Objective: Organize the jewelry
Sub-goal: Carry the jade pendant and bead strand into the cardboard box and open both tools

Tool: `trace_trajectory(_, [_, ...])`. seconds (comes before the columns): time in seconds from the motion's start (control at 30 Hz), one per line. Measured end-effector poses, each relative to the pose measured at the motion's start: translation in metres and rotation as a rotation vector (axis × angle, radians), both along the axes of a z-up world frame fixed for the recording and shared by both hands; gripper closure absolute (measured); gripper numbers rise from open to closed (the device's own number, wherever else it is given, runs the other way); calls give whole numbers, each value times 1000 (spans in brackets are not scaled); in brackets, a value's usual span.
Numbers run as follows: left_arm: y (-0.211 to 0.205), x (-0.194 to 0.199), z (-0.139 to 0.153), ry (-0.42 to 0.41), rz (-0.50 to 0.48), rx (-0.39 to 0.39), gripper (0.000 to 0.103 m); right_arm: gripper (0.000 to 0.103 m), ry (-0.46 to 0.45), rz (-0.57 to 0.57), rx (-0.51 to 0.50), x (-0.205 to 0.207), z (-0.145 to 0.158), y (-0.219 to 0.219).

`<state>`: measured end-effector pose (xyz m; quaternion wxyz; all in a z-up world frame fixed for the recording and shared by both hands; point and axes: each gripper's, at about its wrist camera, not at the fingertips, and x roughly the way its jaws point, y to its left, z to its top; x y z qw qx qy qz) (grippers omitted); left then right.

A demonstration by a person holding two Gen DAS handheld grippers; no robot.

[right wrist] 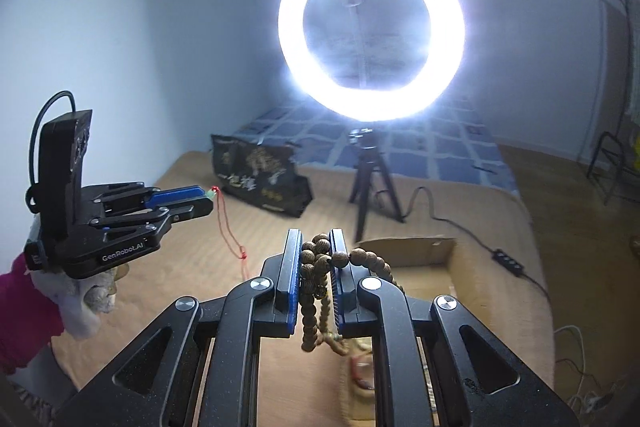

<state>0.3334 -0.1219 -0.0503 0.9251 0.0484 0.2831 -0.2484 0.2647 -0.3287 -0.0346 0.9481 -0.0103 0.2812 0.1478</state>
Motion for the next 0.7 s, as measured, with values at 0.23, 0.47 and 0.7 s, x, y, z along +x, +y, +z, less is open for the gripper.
trace_trajectory(0.23, [-38,12,6,-12,-33,-11,88,92,-5,-74,-1,-4,0,-39])
trace_trajectory(0.47, [-75,31,-3,-11,-46,-12,88,92,11,-118,-17,-5,-10,-63])
trace_trajectory(0.7, [-107,49,-17,6,-60,-7,88,92,68,-141,-13,2,-34,-83])
